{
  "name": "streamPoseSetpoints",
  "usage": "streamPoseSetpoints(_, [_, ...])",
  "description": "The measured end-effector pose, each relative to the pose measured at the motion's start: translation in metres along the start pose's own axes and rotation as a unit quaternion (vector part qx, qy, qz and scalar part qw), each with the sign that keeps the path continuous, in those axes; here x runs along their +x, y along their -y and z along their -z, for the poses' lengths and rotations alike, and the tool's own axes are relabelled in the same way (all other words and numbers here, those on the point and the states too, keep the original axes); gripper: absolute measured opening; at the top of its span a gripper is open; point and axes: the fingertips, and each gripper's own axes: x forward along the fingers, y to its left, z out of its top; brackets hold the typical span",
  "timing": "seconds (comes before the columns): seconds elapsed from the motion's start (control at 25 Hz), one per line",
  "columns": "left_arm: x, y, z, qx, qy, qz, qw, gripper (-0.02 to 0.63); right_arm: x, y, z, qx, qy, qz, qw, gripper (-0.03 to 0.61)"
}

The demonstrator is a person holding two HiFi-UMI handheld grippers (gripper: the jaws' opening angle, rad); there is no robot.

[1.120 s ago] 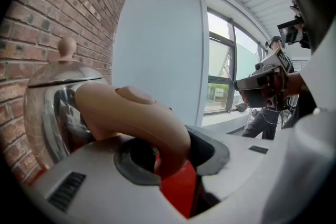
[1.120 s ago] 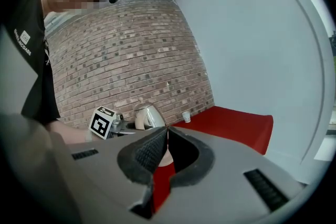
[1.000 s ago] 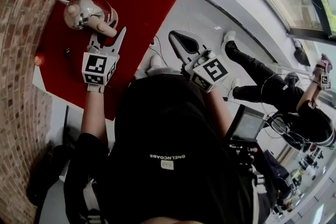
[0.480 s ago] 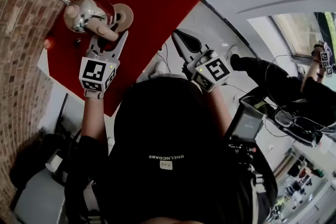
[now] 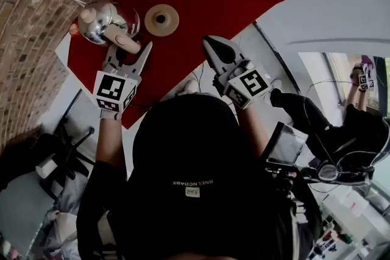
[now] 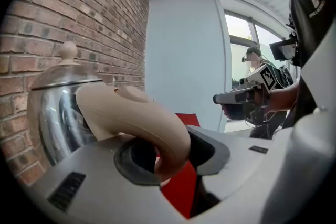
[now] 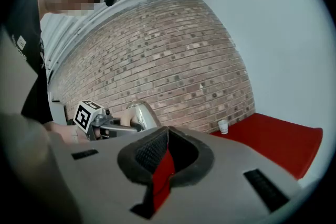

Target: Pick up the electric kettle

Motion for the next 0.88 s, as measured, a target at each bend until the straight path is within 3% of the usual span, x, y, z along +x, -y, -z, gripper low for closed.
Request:
streamPoseSetpoints(0.44, [-0.064, -0.022, 0.02, -0.023, -0.009, -0.077, 0.9967, 0.135, 0.056, -0.043, 0.0, -0.016, -0.018, -0.097, 0.995, 0.006])
streamPoseSetpoints(0.88, [-0.115, -0.025, 0.038, -0.058, -0.015, -0.152, 0.9865, 0.137, 0.091, -0.09, 0.002, -0.026, -0.038, -0.183, 0.982, 0.006])
